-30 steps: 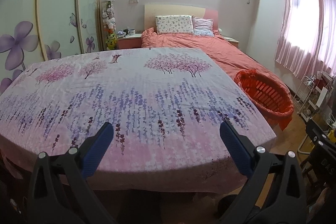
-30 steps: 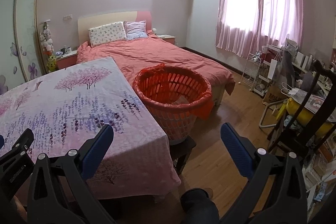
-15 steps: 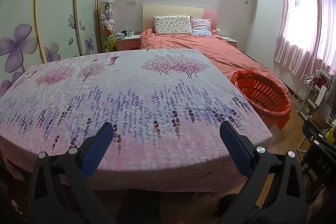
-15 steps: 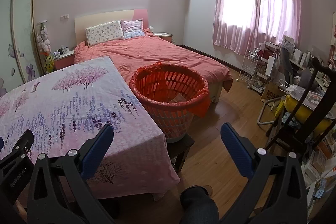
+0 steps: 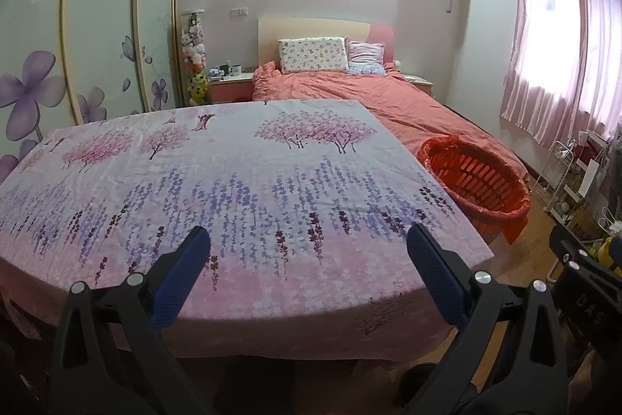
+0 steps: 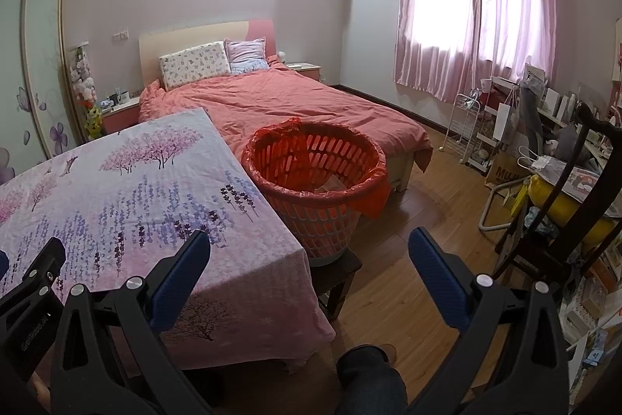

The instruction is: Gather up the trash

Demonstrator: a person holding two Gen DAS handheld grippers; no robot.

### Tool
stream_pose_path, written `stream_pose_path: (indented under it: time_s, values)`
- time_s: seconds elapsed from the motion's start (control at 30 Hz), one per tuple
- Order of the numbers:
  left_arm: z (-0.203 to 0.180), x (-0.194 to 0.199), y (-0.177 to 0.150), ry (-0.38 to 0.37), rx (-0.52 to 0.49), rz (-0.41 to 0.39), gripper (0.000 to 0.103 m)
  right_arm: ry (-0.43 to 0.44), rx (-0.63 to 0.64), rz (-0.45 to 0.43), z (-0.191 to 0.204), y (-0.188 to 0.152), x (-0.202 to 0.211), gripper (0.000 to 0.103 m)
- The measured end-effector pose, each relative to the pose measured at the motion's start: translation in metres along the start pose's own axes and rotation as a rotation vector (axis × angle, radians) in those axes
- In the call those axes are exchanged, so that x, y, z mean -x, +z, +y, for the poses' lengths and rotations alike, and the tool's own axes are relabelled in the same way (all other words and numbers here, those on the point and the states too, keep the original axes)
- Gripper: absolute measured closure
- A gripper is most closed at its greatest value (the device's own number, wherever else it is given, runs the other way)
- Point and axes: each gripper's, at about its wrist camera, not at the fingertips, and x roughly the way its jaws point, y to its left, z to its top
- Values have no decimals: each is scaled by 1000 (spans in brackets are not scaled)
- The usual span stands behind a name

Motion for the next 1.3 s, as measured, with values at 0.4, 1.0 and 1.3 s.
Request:
stream_pose_path:
  time_s: [0.4,1.0,1.3]
  values:
    - [-4,8,2,0,-14,-31,4,3,-5,-6,1,3,3,2]
    - [-2,7,1,8,-21,-29,4,4,-7,-6,1,3,3,2]
    - [-2,7,1,9,-21,-31,4,4,-8,-8,0,2,3,2]
